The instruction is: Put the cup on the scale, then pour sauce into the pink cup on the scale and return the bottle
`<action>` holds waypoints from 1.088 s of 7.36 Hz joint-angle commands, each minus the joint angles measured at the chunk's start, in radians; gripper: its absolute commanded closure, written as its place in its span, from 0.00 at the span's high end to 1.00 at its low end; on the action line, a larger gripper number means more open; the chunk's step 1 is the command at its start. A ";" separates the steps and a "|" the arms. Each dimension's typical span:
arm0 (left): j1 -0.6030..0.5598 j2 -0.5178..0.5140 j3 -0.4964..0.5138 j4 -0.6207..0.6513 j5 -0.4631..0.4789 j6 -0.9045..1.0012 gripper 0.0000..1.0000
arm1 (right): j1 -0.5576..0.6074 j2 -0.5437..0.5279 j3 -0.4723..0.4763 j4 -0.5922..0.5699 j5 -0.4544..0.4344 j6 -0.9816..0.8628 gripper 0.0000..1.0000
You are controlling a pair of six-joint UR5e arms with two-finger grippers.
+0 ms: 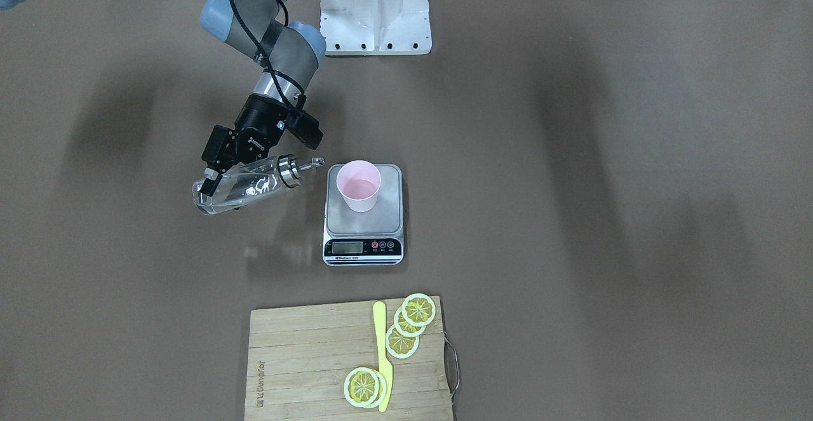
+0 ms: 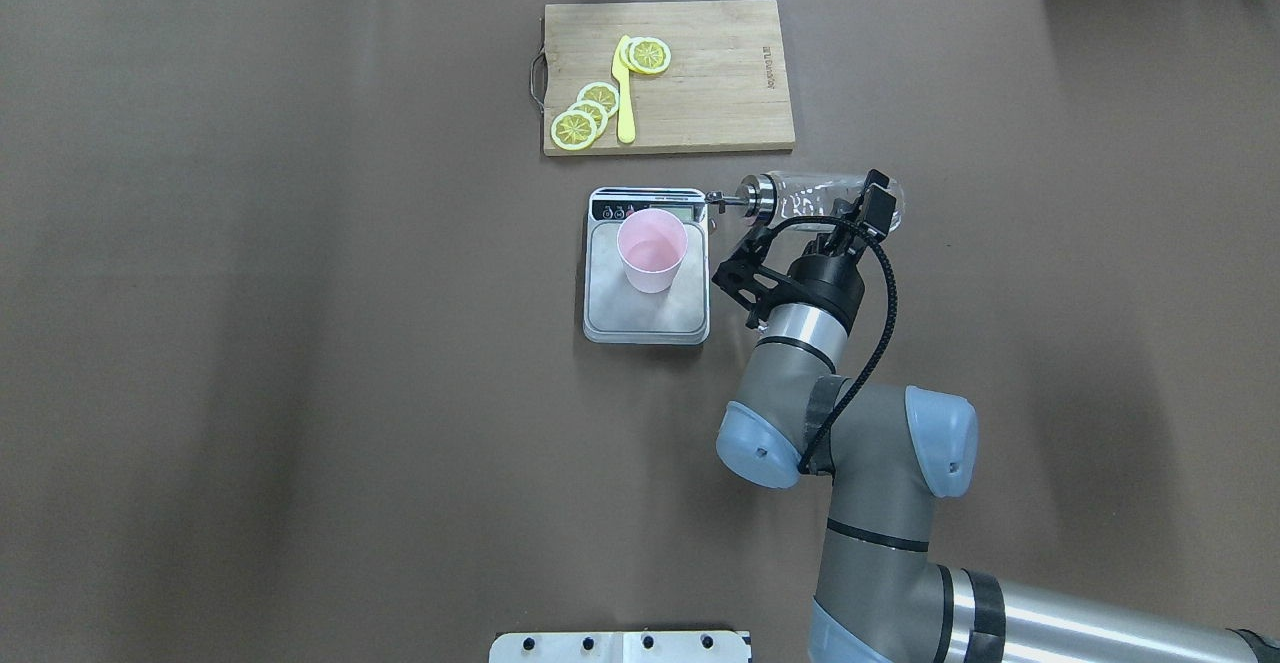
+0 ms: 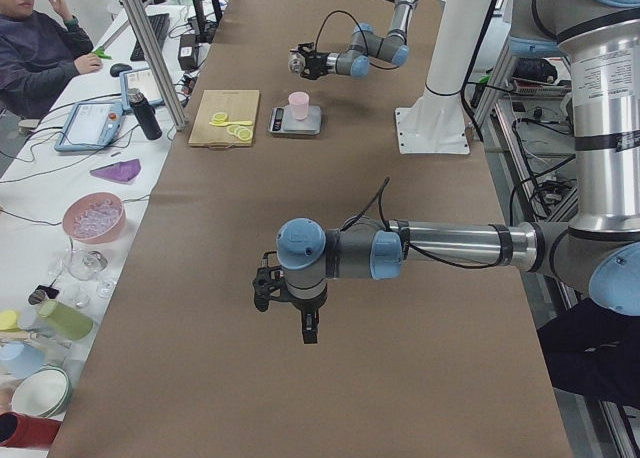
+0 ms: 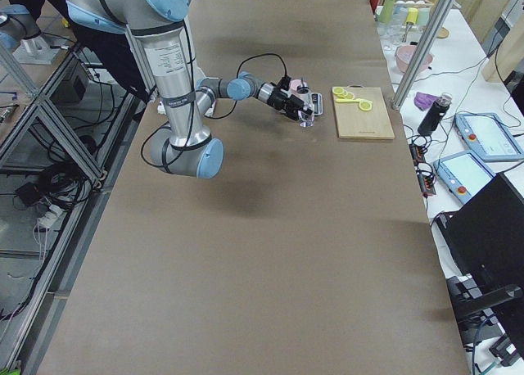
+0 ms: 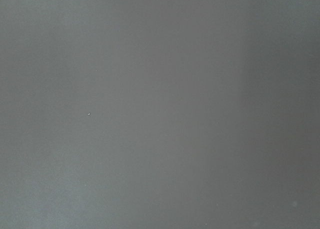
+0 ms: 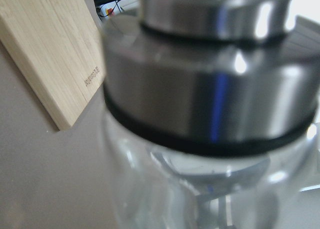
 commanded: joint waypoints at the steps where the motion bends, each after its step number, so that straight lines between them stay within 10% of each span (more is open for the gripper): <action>1: 0.000 0.001 0.014 -0.005 -0.002 0.002 0.98 | -0.002 0.016 0.001 -0.064 -0.009 0.000 0.00; 8: 0.002 0.000 0.030 -0.008 -0.002 0.002 0.98 | -0.006 0.022 -0.008 -0.179 -0.044 0.000 0.00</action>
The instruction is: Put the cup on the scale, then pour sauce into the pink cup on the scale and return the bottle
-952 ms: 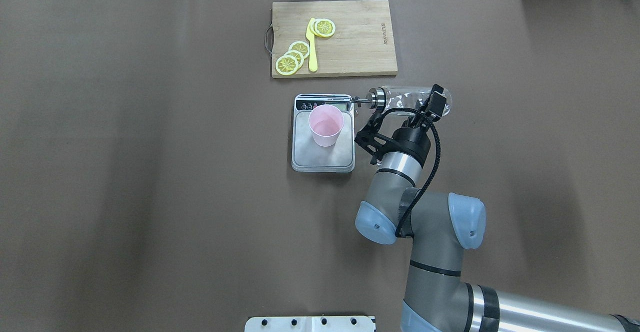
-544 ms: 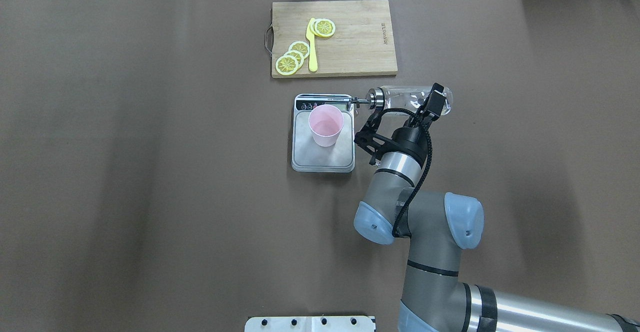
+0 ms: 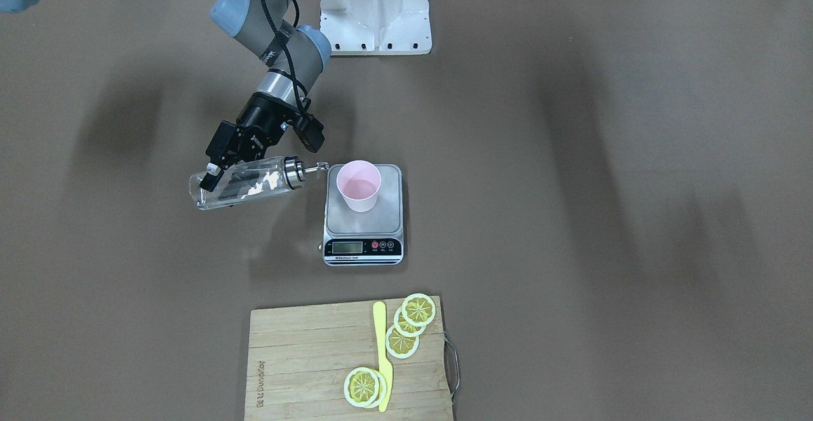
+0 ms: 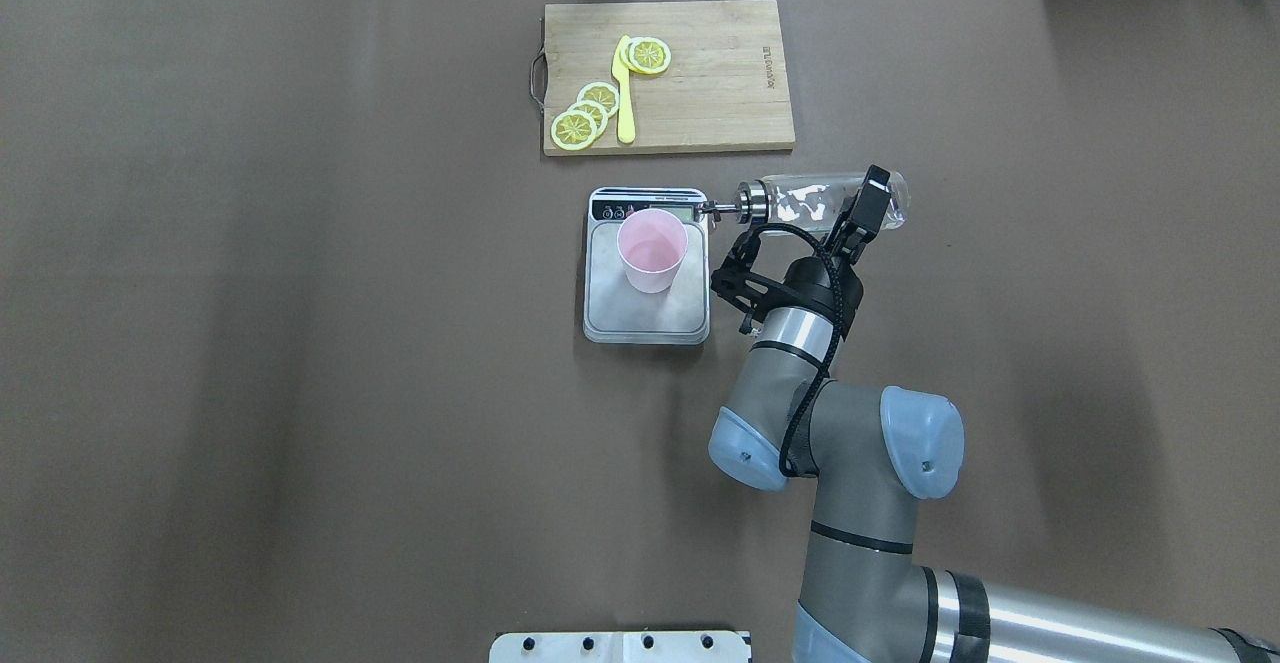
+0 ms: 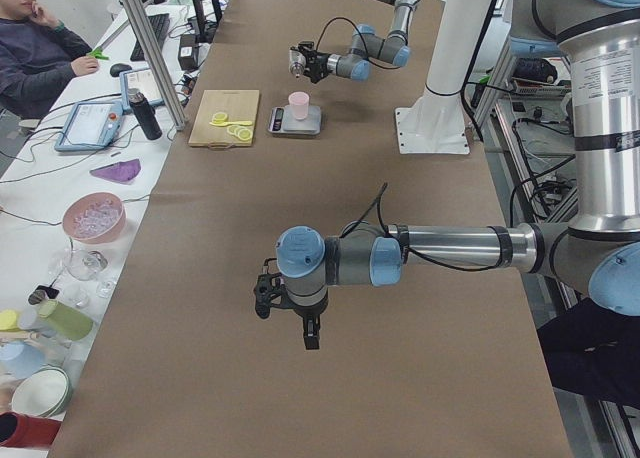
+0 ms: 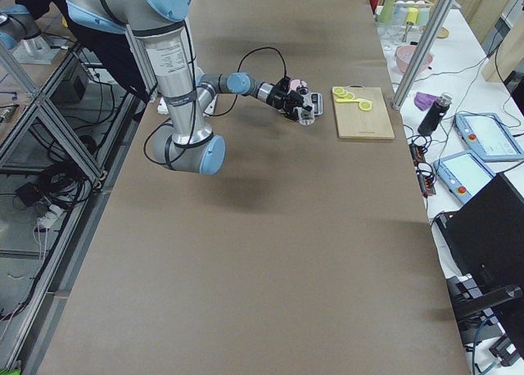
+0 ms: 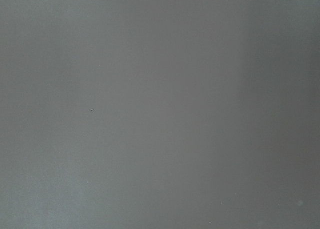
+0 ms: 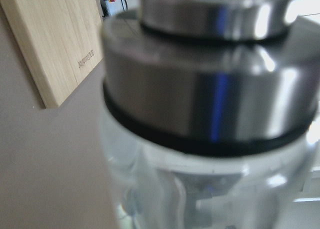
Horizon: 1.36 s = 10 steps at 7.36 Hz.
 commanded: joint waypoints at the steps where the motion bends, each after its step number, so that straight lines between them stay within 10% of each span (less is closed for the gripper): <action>1: 0.000 0.000 0.004 0.000 0.000 0.000 0.98 | 0.000 0.007 0.000 -0.035 -0.010 0.000 0.00; 10: 0.000 0.000 0.030 -0.005 0.000 0.003 0.98 | -0.011 0.065 -0.001 -0.237 -0.044 0.000 0.00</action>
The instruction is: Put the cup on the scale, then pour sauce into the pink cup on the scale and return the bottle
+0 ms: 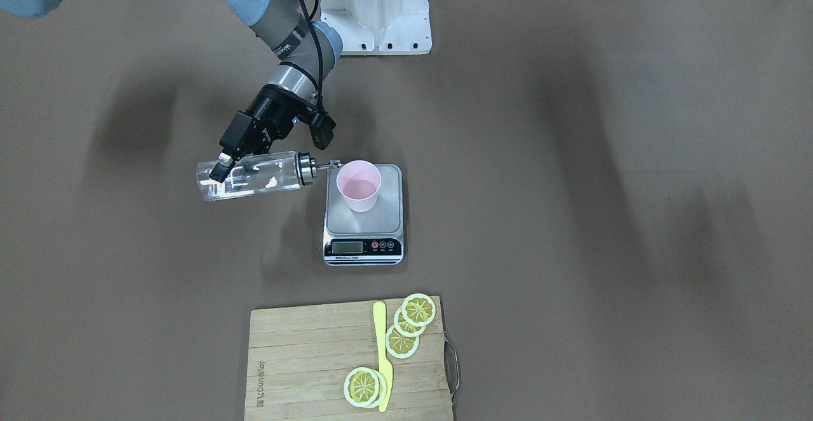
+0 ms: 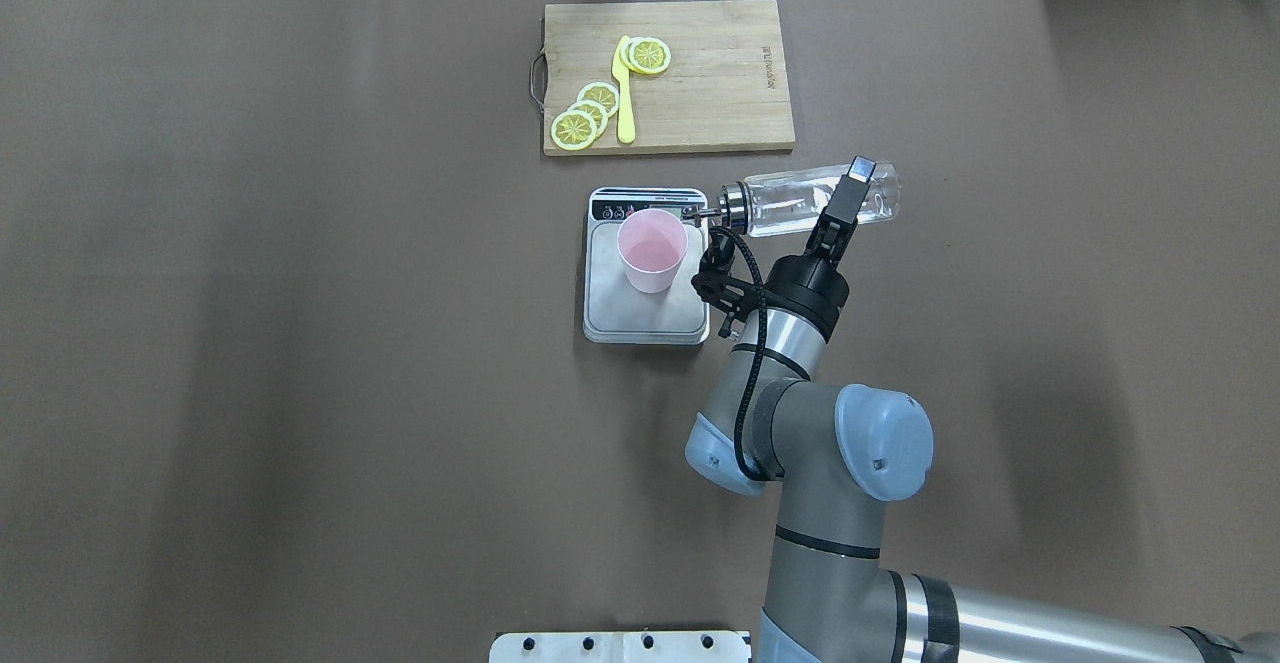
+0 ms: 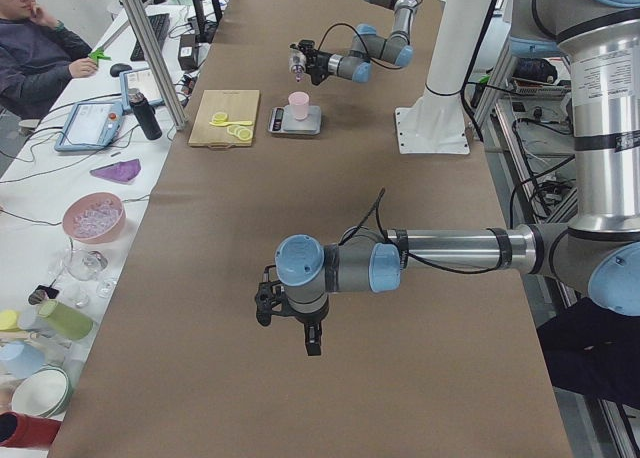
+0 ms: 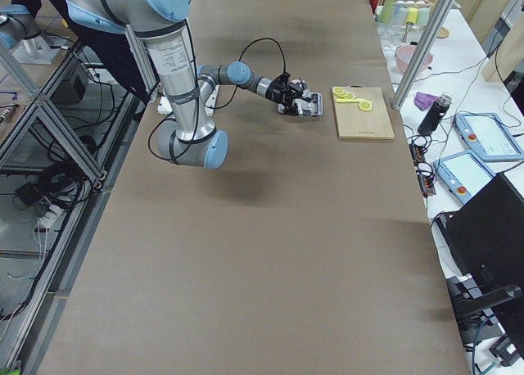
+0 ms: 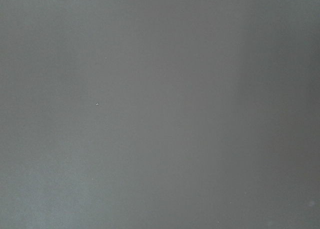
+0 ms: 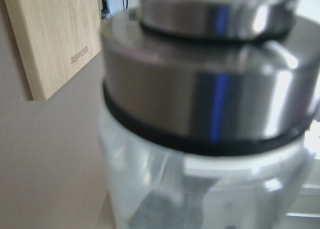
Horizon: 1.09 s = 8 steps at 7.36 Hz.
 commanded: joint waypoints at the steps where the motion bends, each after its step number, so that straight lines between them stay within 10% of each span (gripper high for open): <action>1: 0.000 0.001 0.001 0.000 0.000 0.000 0.98 | 0.000 0.002 0.000 -0.036 -0.013 0.000 0.00; 8: 0.000 0.001 0.010 0.003 0.000 -0.001 0.98 | 0.023 0.020 0.000 -0.103 -0.058 0.000 0.00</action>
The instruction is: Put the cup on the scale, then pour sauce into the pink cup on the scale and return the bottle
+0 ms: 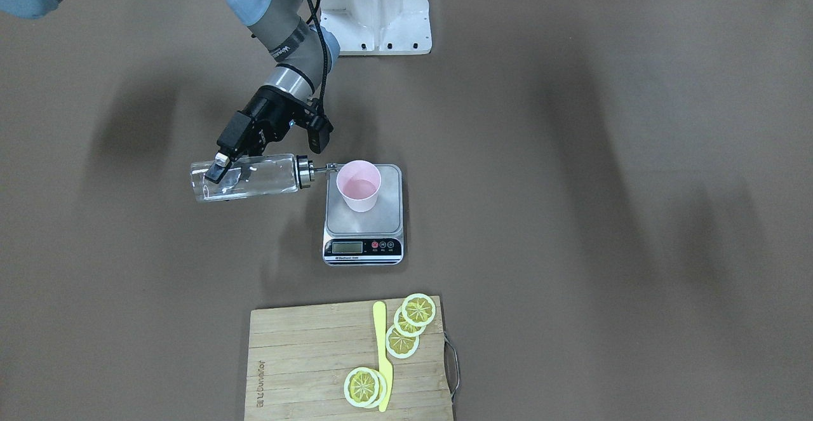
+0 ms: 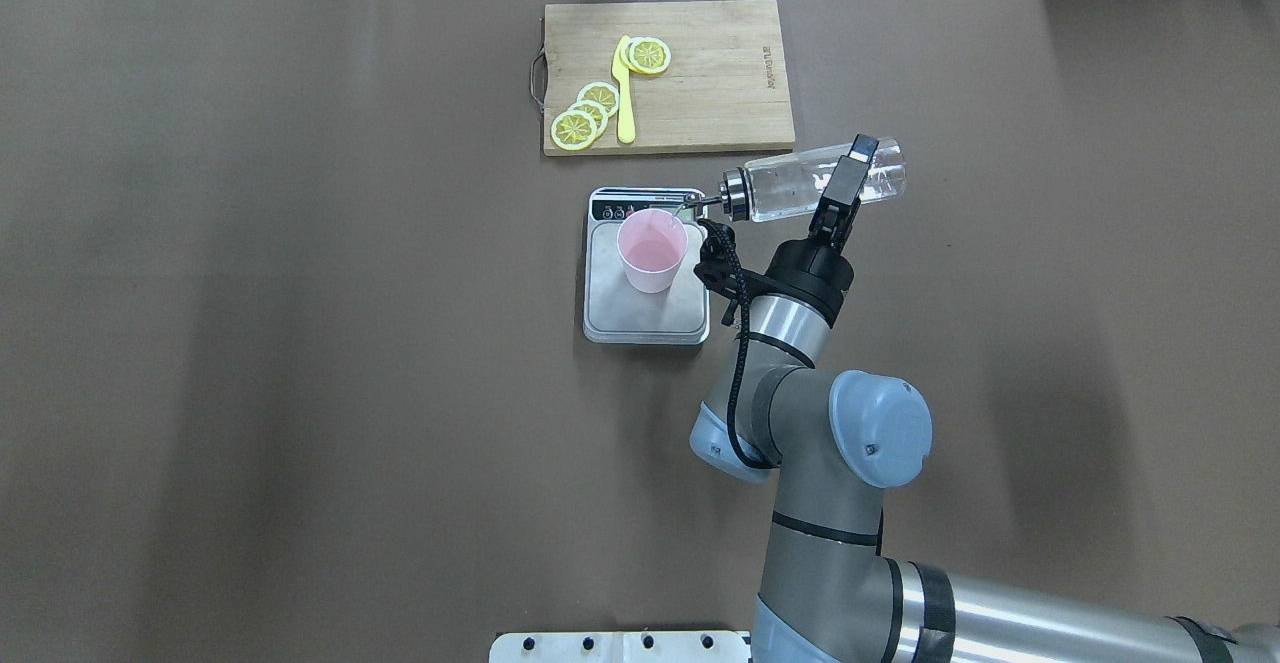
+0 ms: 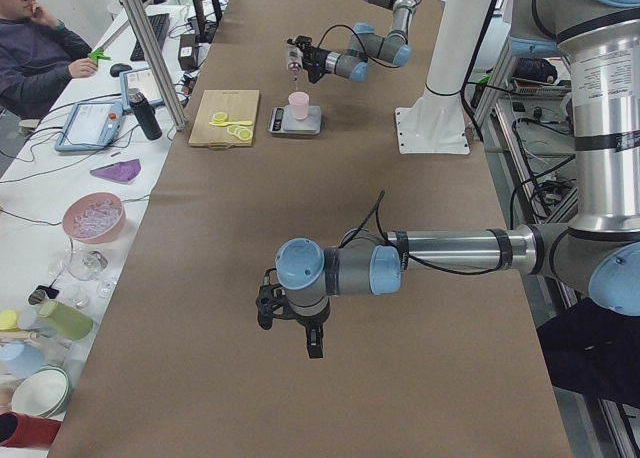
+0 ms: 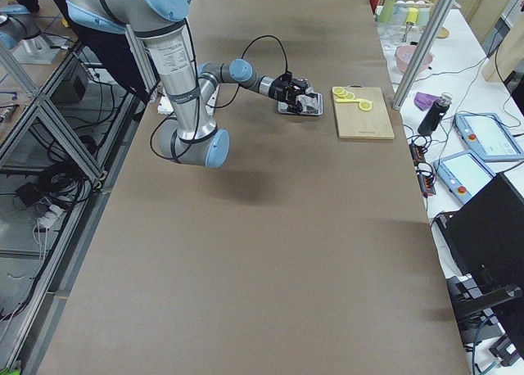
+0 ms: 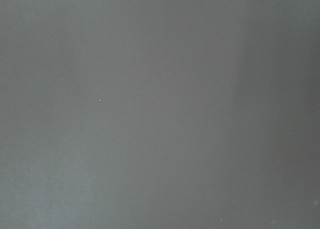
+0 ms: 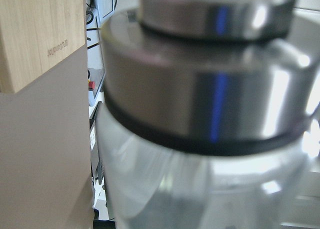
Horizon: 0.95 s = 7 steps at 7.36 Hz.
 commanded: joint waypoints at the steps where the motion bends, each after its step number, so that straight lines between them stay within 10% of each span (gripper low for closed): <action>1: 0.000 0.000 0.011 0.000 0.000 -0.001 0.98 | 0.008 0.001 0.001 -0.017 -0.003 0.000 0.00; 7: 0.000 0.000 0.019 -0.002 0.000 0.001 0.98 | 0.013 0.004 0.001 -0.017 -0.009 0.000 0.00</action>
